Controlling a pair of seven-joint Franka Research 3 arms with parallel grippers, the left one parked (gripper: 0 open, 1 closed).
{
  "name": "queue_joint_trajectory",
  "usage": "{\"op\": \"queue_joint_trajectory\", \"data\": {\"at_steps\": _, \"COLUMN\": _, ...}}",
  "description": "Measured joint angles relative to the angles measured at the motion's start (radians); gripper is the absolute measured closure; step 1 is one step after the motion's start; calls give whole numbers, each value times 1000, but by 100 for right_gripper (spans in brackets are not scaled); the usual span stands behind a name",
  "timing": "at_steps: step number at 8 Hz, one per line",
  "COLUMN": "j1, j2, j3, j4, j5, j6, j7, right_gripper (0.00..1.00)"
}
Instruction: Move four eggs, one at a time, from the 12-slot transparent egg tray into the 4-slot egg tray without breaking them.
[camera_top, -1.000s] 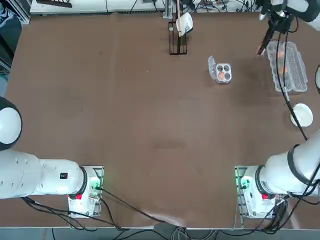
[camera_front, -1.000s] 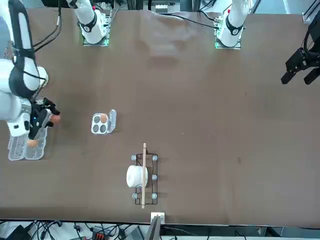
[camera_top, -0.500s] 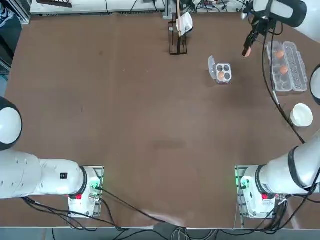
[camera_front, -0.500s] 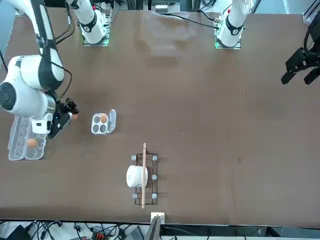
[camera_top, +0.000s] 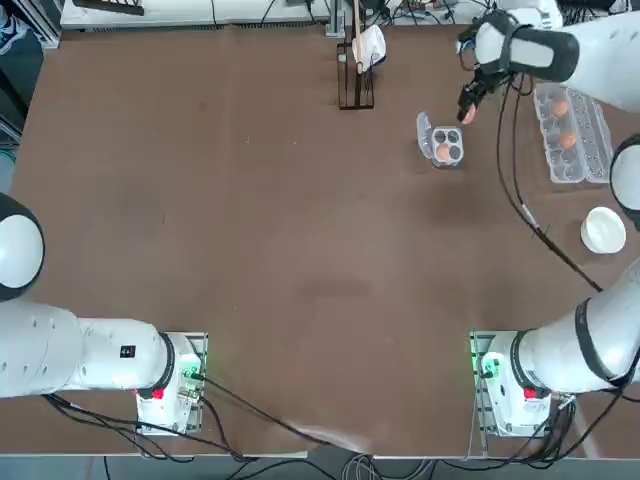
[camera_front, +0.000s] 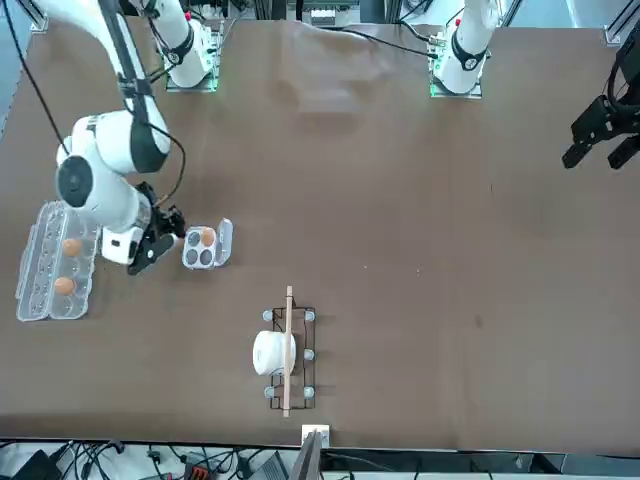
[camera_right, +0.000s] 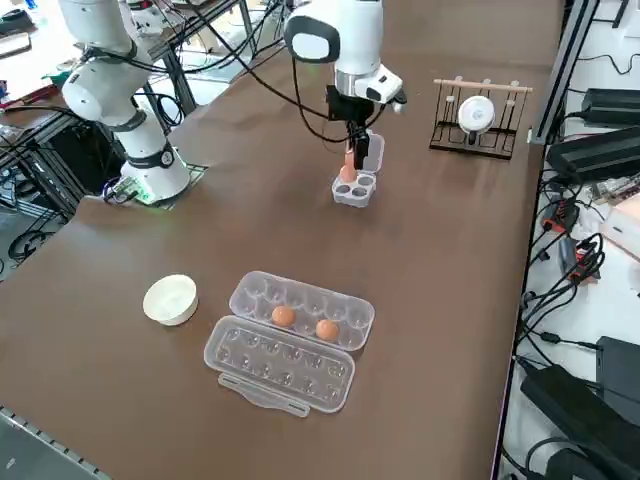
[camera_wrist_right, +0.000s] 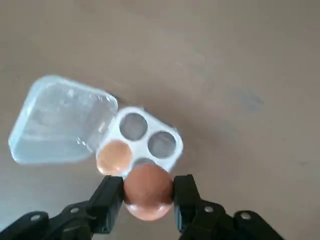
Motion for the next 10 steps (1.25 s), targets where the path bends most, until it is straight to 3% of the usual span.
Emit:
{"op": "queue_joint_trajectory", "data": {"at_steps": 3, "j1": 54, "j2": 5, "j3": 0, "j4": -36, "j5": 0, "j6": 91, "j7": 107, "right_gripper": 42}}
{"op": "queue_joint_trajectory", "data": {"at_steps": 10, "j1": 55, "j2": 75, "j3": -9, "j4": -72, "j5": 0, "j6": 216, "j7": 117, "right_gripper": 42}}
